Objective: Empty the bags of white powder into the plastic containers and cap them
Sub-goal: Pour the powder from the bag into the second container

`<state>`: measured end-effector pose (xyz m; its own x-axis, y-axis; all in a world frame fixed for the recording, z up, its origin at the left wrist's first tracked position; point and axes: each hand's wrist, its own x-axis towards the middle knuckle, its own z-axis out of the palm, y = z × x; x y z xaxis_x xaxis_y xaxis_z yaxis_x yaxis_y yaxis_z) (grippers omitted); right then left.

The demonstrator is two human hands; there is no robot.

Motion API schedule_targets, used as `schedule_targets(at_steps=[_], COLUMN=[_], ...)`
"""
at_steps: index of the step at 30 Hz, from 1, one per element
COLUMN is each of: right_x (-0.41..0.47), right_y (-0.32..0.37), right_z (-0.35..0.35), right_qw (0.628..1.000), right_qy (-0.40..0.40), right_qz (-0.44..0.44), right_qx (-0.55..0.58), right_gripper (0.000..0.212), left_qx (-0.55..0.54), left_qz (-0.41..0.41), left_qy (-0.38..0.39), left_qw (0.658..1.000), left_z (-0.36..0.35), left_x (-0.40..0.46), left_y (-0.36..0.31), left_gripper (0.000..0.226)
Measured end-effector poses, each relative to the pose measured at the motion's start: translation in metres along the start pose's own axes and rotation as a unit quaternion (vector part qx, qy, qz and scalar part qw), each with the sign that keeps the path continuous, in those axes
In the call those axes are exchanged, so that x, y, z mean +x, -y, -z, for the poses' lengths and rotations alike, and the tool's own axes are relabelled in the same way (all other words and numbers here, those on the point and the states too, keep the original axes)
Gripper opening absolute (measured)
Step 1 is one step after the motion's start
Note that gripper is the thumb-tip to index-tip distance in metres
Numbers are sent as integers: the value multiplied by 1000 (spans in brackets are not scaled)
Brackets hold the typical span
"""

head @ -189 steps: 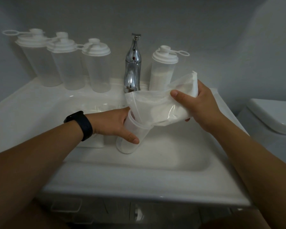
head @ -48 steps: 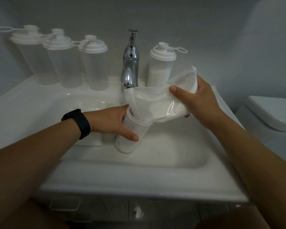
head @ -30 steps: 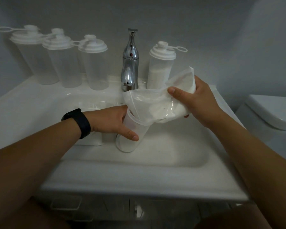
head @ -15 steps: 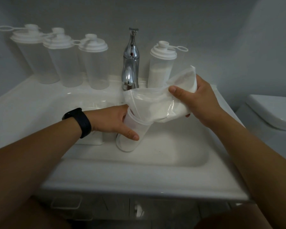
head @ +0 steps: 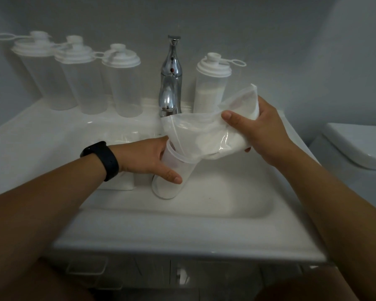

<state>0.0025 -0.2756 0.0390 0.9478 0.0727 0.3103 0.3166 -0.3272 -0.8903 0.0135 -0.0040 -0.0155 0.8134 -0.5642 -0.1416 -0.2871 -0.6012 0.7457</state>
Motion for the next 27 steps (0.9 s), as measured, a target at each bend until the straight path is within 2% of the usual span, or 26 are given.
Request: schedule_targets(at_steps=[7,16,21,27], right_x=[1,3,2,3], right_y=[0,-3,-2,-1], right_z=[0,2,1,3], right_qw=[1000,1000,1000,1000], right_qy=[2,-4,0,-9], right_qz=[4,8,4,7], right_qx=[-3,-4,-9,-3], right_gripper=[27,29,28,29], left_qx=[-7,-1,5,-4], left_qz=[4,10,5,-1], left_qy=[5,1,6,2], left_qw=[1000,1000,1000,1000], left_z=[0,0,1,0], left_x=[-1,0,0,1], left_y=[0,1,2,4], left_gripper=[79,90,79,80])
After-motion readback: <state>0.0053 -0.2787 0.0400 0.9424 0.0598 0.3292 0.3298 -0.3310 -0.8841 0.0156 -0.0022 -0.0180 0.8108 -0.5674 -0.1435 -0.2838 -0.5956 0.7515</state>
